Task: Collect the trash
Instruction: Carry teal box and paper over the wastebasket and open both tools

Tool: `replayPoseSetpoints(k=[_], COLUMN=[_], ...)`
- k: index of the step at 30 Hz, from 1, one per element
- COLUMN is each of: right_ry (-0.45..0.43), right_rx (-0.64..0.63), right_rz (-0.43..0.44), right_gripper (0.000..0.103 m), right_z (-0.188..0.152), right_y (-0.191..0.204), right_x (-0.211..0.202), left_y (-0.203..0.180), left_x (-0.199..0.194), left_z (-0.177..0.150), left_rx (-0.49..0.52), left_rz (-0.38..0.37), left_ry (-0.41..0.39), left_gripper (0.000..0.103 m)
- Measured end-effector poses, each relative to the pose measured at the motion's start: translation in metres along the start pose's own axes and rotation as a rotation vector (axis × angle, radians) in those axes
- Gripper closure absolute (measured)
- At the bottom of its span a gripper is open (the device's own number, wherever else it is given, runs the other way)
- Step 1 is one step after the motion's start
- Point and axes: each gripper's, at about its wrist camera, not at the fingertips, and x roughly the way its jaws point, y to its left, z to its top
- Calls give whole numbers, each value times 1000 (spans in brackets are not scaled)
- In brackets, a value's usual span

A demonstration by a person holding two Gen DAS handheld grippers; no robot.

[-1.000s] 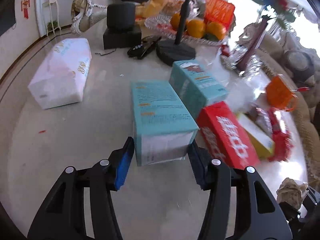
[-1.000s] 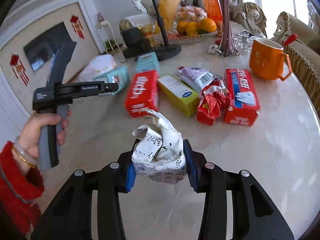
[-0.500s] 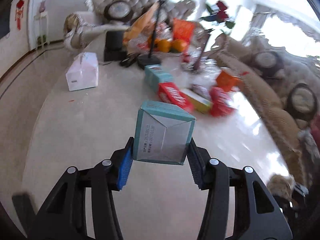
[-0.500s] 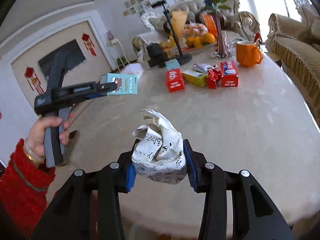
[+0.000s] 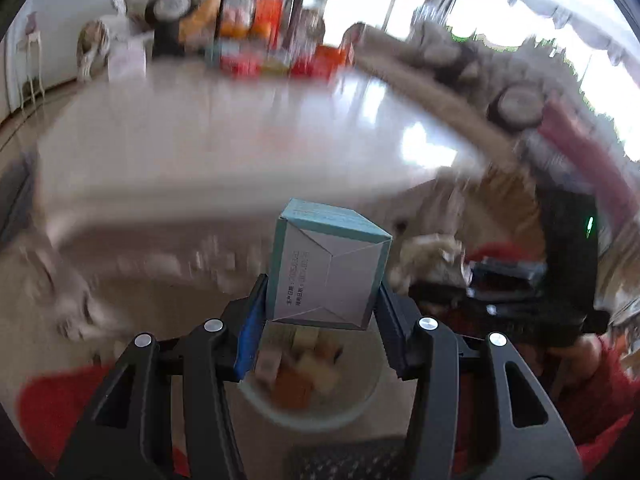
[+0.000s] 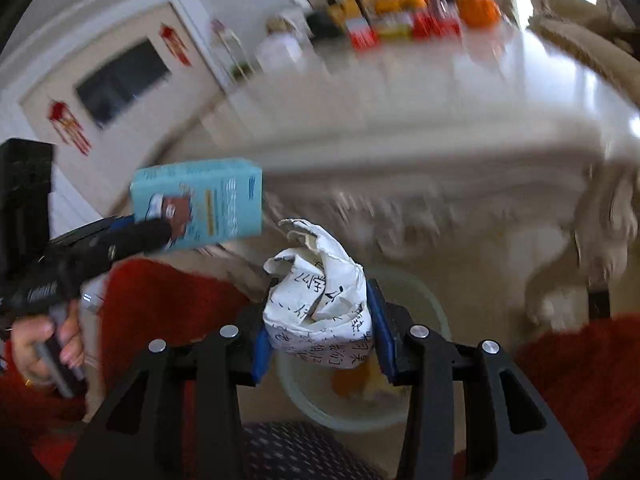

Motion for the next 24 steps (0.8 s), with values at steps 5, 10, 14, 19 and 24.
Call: replayPoseSetpoints(k=[5, 10, 14, 19, 24], right_ry=[148, 239, 262, 289, 274], right_rx=[30, 48, 52, 60, 104], right_rz=[-74, -114, -125, -134, -186], right_gripper=[63, 63, 63, 43, 32], right_z=[-21, -35, -34, -43, -44], right_y=[-18, -34, -39, -39, -47], right_x=[62, 94, 106, 113, 109], left_y=[4, 4, 7, 15, 15], left_x=[76, 128, 149, 161, 163], left_z=[-48, -77, -86, -91, -95], left_rx=[-41, -29, -24, -55, -46], left_rz=[21, 38, 65, 90, 102], left_ry=[153, 260, 306, 352, 362], left_gripper=[53, 53, 52, 19, 17])
